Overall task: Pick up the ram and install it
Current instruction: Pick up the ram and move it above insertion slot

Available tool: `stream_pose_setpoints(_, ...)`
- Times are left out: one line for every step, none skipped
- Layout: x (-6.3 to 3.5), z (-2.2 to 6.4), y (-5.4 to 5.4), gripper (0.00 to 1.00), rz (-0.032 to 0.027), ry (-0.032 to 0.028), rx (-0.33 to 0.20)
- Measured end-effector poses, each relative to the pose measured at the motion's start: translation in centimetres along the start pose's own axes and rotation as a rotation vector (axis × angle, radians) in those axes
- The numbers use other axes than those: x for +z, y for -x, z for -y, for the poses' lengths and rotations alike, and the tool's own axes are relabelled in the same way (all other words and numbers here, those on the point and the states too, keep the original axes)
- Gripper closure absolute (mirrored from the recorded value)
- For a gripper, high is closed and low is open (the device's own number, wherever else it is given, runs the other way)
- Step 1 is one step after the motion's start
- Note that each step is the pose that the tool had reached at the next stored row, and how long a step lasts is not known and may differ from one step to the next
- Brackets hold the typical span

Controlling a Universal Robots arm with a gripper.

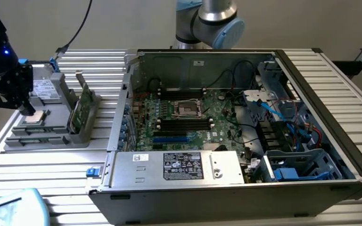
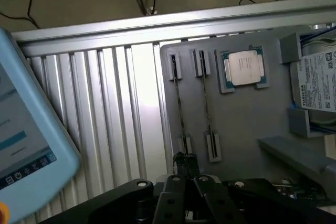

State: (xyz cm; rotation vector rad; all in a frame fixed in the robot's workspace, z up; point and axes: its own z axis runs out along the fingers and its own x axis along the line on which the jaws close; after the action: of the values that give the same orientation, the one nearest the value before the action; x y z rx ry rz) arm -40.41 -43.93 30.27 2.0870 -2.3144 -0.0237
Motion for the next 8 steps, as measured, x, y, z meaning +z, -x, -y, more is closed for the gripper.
stream_pose_setpoints(0.02, 0.0, 0.0, 0.89, -0.0005, -0.0002, -0.018)
stream_pose_setpoints(0.05, 0.0, 0.0, 0.89, -0.0009, -0.0004, -0.036)
stream_pose_setpoints(0.07, 0.0, 0.0, 0.89, -0.0015, -0.0005, -0.055)
stream_pose_setpoints(0.1, 0.0, 0.0, 0.89, -0.0021, -0.0006, -0.074)
stream_pose_setpoints(0.12, 0.0, 0.0, 0.89, -0.0026, -0.0008, -0.092)
stream_pose_setpoints(0.14, 0.0, 0.0, 0.89, -0.003, -0.0009, -0.109)
stream_pose_setpoints(0.17, 0.0, 0.0, 0.89, -0.0035, -0.0012, -0.128)
stream_pose_setpoints(0.19, 0.0, 0.0, 0.89, -0.0041, -0.0013, -0.146)
